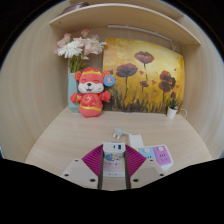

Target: Unplug charger

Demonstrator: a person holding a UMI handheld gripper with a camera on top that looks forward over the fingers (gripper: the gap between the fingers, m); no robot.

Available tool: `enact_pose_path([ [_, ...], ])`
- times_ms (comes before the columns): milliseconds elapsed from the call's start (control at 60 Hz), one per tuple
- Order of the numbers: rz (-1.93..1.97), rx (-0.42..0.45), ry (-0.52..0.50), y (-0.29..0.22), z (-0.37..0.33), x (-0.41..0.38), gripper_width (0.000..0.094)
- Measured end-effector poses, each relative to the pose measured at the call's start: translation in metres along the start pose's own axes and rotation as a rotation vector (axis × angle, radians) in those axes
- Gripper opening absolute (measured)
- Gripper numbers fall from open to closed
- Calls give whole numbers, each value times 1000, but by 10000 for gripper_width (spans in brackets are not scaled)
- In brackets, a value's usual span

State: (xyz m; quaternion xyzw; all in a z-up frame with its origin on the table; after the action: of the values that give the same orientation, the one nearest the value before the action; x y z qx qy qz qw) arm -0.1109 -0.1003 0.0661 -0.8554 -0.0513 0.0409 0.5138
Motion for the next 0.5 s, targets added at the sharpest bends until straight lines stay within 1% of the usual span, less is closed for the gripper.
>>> enact_pose_path([
  [33,7,17,19,-1,-1,1,316],
  [117,19,38,57,1,1,-4,277],
  [217,26,24,66,0,-1,-3,227],
  [250,29,15,68,0,0,-3,220],
  [283,37,-1,68,-1,1,-2,187],
  [333,70,-31,65,-3,4,-3,178],
  [383,92,-90,37,-16,0,0,160],
  [400,107,-81,17,-30,-6,1,158],
  [417,114,-34,2,-51,-12,1,157],
  [433,109,30,-4,-74,-19,8,157],
  [483,52,208,52,-146,-46,29,158],
  [500,37,254,46,-167,-55,35,157],
])
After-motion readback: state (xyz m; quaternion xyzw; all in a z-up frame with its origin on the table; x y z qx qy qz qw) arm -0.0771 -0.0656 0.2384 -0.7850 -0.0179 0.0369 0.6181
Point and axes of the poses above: the point between the fingertips, and its own axes, seen from behind it with the camera up: x to the right, y down, z forward, the way the camera looks, the point moved 7 cm from there along -z, backward, against the way the camera looks, and after that the axes turned 6 degrees about -y, right-handed, at the moved point
